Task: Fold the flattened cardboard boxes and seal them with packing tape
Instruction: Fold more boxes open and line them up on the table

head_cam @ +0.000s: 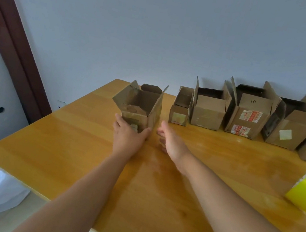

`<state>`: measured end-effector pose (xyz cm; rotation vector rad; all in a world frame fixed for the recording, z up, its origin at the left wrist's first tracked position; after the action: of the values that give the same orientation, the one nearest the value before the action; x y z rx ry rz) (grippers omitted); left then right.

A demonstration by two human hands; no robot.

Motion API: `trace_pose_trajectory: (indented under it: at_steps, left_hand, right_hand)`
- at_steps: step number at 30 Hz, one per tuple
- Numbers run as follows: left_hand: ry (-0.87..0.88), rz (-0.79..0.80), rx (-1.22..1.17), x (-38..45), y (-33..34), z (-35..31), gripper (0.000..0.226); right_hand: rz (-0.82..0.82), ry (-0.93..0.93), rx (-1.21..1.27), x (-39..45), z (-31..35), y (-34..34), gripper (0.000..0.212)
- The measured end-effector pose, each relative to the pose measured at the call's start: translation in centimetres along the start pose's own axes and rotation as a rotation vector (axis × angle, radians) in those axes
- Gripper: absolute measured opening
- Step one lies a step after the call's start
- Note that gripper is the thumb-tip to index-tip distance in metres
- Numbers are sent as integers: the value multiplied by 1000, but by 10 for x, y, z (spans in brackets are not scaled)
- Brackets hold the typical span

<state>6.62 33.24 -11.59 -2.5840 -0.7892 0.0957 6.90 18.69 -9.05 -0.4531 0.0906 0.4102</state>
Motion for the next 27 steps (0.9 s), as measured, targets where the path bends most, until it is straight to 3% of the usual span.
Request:
trace_pose_trajectory:
  at_steps: [2, 4, 8, 18, 27]
  left_hand:
    - [12, -8, 6, 17, 12, -5, 117]
    - [18, -5, 8, 36, 23, -8, 114]
    - [8, 0, -27, 71, 43, -18, 109]
    - [24, 21, -28, 120, 82, -31, 109]
    - [-5, 66, 23, 113, 72, -29, 115]
  right_hand:
    - [-120, -27, -398, 6, -11, -16, 50]
    - [-184, -38, -769, 8, -20, -32, 48]
    - [-166, -1, -1082, 20, -39, -54, 59]
    - [-264, -50, -1109, 28, -57, -51, 60]
    - [-299, -40, -1067, 26, -57, -50, 58]
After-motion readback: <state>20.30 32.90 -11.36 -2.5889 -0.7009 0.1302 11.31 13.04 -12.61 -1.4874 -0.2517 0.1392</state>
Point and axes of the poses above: each hand's wrist, its own x-axis towards the middle knuckle, its own y-axis out of the palm, z = x × y, the point moved 1 cm from there along x, towards the middle knuckle, and after that the axes turned 7 degrees about -x, right-handed, at the moved point
